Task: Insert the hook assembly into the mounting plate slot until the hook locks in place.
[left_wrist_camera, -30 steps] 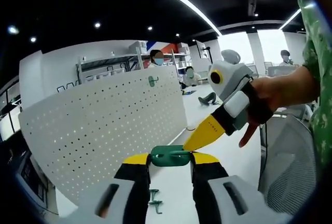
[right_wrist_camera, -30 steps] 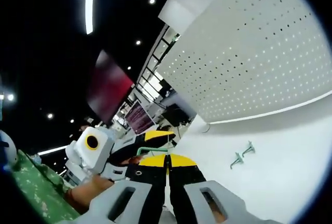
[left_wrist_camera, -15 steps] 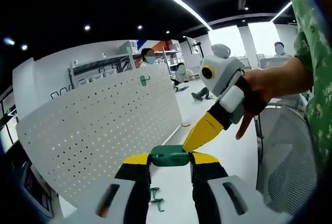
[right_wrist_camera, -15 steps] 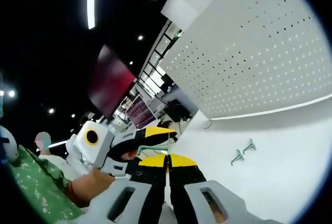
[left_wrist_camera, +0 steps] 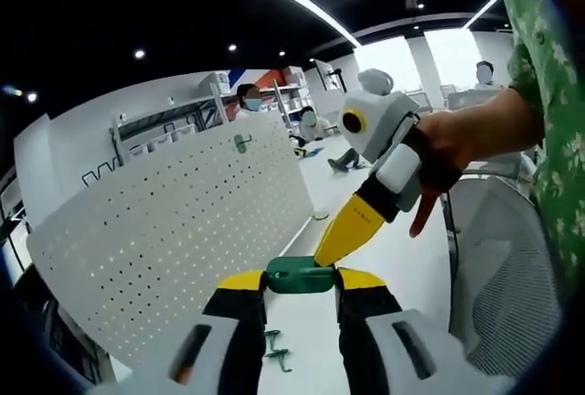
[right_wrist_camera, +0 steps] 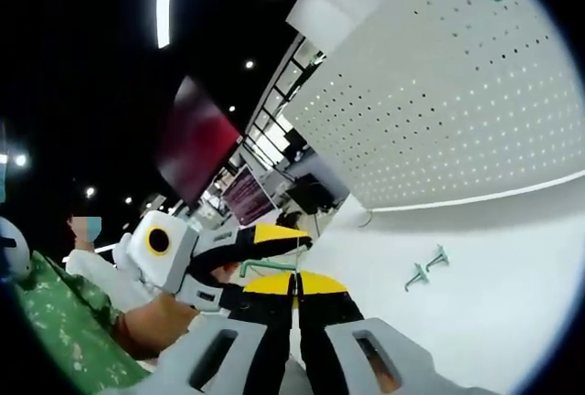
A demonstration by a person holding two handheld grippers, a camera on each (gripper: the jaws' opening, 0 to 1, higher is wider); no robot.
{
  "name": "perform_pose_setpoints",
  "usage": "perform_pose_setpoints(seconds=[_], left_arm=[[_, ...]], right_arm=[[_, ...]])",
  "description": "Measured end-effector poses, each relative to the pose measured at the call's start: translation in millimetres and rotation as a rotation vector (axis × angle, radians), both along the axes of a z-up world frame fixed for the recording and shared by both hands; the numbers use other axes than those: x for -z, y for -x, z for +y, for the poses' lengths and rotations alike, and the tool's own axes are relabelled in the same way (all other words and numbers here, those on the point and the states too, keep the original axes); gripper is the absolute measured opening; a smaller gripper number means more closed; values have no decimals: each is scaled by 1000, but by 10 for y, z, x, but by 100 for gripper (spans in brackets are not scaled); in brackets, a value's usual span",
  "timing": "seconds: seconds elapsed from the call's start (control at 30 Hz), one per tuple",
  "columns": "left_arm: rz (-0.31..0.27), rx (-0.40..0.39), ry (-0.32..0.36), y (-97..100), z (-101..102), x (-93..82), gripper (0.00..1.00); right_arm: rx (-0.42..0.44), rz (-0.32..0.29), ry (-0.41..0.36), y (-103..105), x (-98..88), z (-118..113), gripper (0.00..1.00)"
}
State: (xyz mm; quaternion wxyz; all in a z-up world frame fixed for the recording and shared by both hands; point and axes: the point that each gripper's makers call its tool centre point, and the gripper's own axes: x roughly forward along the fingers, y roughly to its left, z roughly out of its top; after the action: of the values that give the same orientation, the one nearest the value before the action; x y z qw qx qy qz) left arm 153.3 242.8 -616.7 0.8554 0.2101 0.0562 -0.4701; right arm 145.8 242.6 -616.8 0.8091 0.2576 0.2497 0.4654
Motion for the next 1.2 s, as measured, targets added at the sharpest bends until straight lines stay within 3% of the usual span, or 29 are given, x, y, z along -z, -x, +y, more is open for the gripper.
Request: perform_pose_setpoints(seconds=[0.33, 0.6, 0.93, 1.2], left_arm=[[4, 31, -18, 51, -28, 16, 30], [-4, 84, -77, 119, -45, 59, 30], [-41, 141, -141, 209, -150, 63, 30], [-76, 160, -195, 242, -179, 106, 30]], right_arm=[[-7, -64, 64, 32, -54, -109, 1], [-72, -154, 155, 80, -144, -180, 4], [-130, -72, 231, 22, -43, -105, 5], [-145, -46, 252, 13, 24, -72, 3]])
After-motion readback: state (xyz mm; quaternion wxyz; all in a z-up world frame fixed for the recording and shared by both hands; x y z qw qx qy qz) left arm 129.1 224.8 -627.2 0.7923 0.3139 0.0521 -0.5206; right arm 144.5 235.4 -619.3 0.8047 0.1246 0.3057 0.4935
